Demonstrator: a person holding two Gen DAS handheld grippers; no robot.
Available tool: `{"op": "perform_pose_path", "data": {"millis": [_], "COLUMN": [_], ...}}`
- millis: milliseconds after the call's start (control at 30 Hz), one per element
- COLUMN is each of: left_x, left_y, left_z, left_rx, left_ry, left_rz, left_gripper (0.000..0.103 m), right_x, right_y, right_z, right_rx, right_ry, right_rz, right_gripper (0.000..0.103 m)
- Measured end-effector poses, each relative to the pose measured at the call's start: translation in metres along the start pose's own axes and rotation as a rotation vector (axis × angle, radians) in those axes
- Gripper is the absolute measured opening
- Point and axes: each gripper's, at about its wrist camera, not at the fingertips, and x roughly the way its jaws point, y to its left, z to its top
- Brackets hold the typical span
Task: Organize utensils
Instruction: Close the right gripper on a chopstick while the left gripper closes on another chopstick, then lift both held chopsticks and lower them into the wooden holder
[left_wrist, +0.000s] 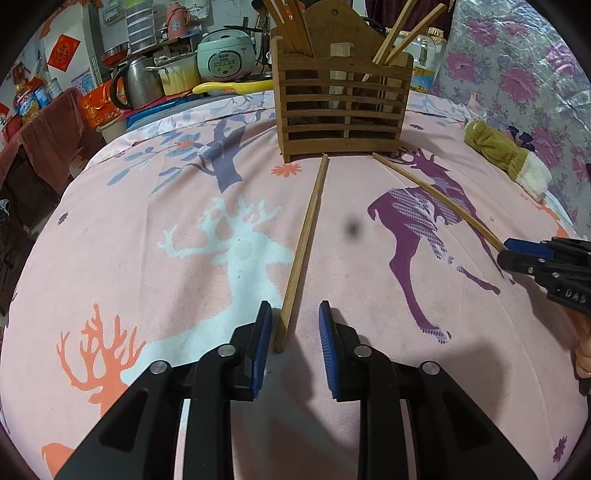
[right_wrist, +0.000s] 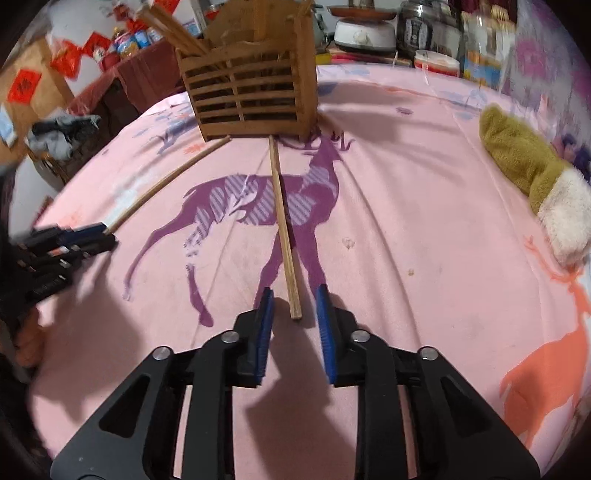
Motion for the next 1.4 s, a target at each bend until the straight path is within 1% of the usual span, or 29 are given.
{"op": "perform_pose_path", "data": {"millis": [33,67,100,200,333,500,600,667,733,933,1067,1133,1167,1200,1267,1333,1367,1400], "left_x": [0.000,0.000,0.000,-0.003,-0.007,-0.021,-0.034,-0.038,-0.036,-0.015,-0.009,-0.008,-0.008,-0.009,-0.005,0.003,0.002,0.002], "left_y": [-0.001,-0.002,-0.003,-0.004,-0.004,-0.007,-0.011,-0.013,-0.013,-0.004,-0.003,-0.005,-0.005,-0.006,-0.008,-0.008,-0.007,-0.007], "left_z": [0.000,0.000,0.000,0.000,0.002,0.003,0.003,0.004,0.005,0.006,0.004,0.003,0.003,0.003,0.003,0.002,0.002,0.002], "left_rx": [0.002,0.005,0.010,0.013,0.010,0.021,0.034,0.038,0.038,-0.006,-0.007,-0.004,-0.002,0.001,0.012,0.016,0.015,0.015], "left_ry": [-0.001,-0.001,-0.005,-0.018,-0.039,-0.099,-0.157,-0.170,-0.159,-0.063,-0.035,-0.033,-0.039,-0.044,-0.028,0.005,0.001,0.004], "left_rz": [-0.007,-0.011,-0.007,-0.004,0.008,0.020,0.038,0.036,0.029,0.010,0.002,0.000,0.006,0.012,0.010,0.014,0.009,-0.001], "left_gripper": [0.012,0.006,0.006,0.006,0.006,0.006,0.006,0.006,0.006,0.007,0.008,0.022,0.033,0.035,0.035,0.028,0.023,0.016], "right_x": [-0.001,-0.002,-0.003,-0.006,-0.018,-0.029,-0.037,-0.042,-0.045,-0.042,-0.041,-0.040,-0.040,-0.040,-0.040,-0.039,-0.039,-0.039], "right_y": [0.003,0.006,0.007,0.012,0.013,0.017,0.018,0.019,0.019,0.018,0.018,0.019,0.019,0.019,0.018,0.017,0.017,0.017], "right_z": [-0.001,-0.001,-0.002,-0.002,-0.001,0.002,0.003,0.004,0.004,0.006,0.006,0.005,0.005,0.005,0.004,0.004,0.004,0.004], "right_rx": [-0.015,-0.024,-0.029,-0.052,-0.056,-0.070,-0.071,-0.072,-0.071,-0.065,-0.063,-0.063,-0.062,-0.061,-0.059,-0.056,-0.055,-0.054], "right_ry": [-0.006,-0.006,-0.004,-0.017,-0.062,-0.124,-0.167,-0.190,-0.200,-0.188,-0.185,-0.180,-0.179,-0.179,-0.179,-0.178,-0.177,-0.176], "right_rz": [-0.008,-0.003,0.006,-0.022,-0.017,-0.025,-0.023,-0.020,-0.017,-0.016,-0.015,-0.014,-0.014,-0.013,-0.011,-0.009,-0.009,-0.008], "right_gripper": [0.014,0.008,0.006,0.006,0.006,0.006,0.006,0.006,0.006,0.006,0.006,0.006,0.006,0.006,0.006,0.006,0.006,0.006]}}
